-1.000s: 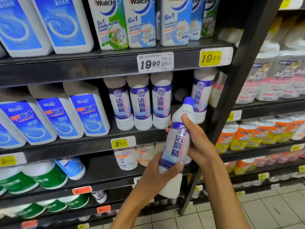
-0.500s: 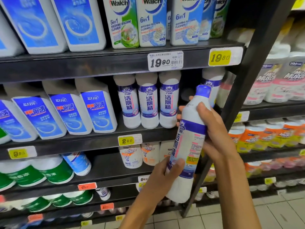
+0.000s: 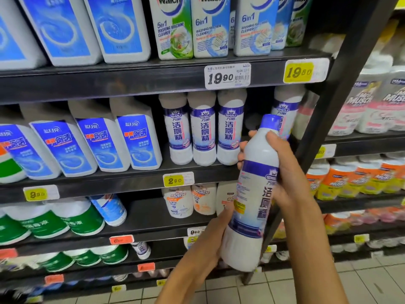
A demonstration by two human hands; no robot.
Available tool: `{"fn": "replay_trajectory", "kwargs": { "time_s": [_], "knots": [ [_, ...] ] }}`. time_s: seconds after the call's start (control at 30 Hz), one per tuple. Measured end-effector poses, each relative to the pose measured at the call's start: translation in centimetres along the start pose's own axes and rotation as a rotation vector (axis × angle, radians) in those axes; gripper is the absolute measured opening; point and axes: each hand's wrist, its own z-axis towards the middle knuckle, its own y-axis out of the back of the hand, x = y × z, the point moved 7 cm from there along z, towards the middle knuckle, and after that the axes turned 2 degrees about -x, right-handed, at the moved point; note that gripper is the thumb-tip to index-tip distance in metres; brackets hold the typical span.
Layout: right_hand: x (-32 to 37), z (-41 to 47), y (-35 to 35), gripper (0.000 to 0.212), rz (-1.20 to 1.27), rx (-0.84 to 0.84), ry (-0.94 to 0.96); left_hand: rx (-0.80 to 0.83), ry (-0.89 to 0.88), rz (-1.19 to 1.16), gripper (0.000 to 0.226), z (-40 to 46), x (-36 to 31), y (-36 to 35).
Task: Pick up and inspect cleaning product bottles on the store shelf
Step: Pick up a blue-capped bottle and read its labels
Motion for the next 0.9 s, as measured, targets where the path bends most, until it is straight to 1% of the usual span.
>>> {"fn": "replay_trajectory", "kwargs": {
  "time_s": [0.03,0.1,0.17,0.23,0.33,0.37,0.43,0.47,0.53,0.6,0.63,0.73,0.83,0.9],
  "knots": [
    [0.2,-0.1,0.1,0.034,-0.089,-0.044,0.032,-0.037,-0.024,0.027,0.060,0.0,-0.3,0.3],
    [0.7,-0.4,0.0,0.035,-0.171,-0.087,0.069,-0.060,-0.048,0.008,0.063,0.0,-0.7,0.8],
    [1.0,-0.8,-0.8,0.031,-0.159,-0.055,0.065,-0.010,-0.033,-0.075,0.067,-0.2,-1.1,0.8],
    [1.0,-1.0,-0.9,0.028,-0.075,-0.051,0.034,0.069,-0.015,-0.177,0.068,-0.6,-1.3,0.4],
    [0.3,-0.9,-0.7,0.042,0.168,-0.034,-0.047,0.228,0.071,-0.282,0.071,-1.3,-1.2,-1.1],
    [0.4,-0.9,-0.8,0.040,0.231,-0.007,-0.037,0.237,0.090,-0.274,0.075,-1.3,-0.9,-1.2],
    [1.1,-1.2,-0.8,0.031,0.224,0.031,0.046,0.184,0.061,-0.168,0.080,-1.2,-0.8,-1.0],
    [1.6,-1.4,-0.9,0.027,0.166,0.038,0.099,0.119,0.027,-0.090,0.073,-1.1,-0.9,-0.8],
    [2.7,-2.0,-1.1,0.024,-0.049,0.014,0.238,-0.034,-0.021,0.026,0.054,-0.7,-1.7,-0.1],
    [3.4,-2.6,-1.3,0.024,-0.255,-0.039,0.359,-0.127,-0.049,0.086,0.045,-0.2,-2.0,0.6],
    [3.5,-2.9,-1.5,0.025,-0.306,-0.062,0.389,-0.164,-0.059,0.104,0.043,0.2,-1.9,0.8],
    [3.3,-3.2,-2.0,0.018,-0.342,-0.053,0.371,-0.298,-0.151,0.065,0.044,0.6,-2.1,1.3],
    [3.4,-3.3,-2.9,0.016,-0.316,0.078,0.321,-0.341,-0.255,0.040,0.040,0.9,-2.2,1.9],
    [3.8,-3.7,-3.8,0.021,-0.390,0.193,0.339,-0.352,-0.293,0.021,0.043,1.5,-1.8,2.6]
  ]
}}
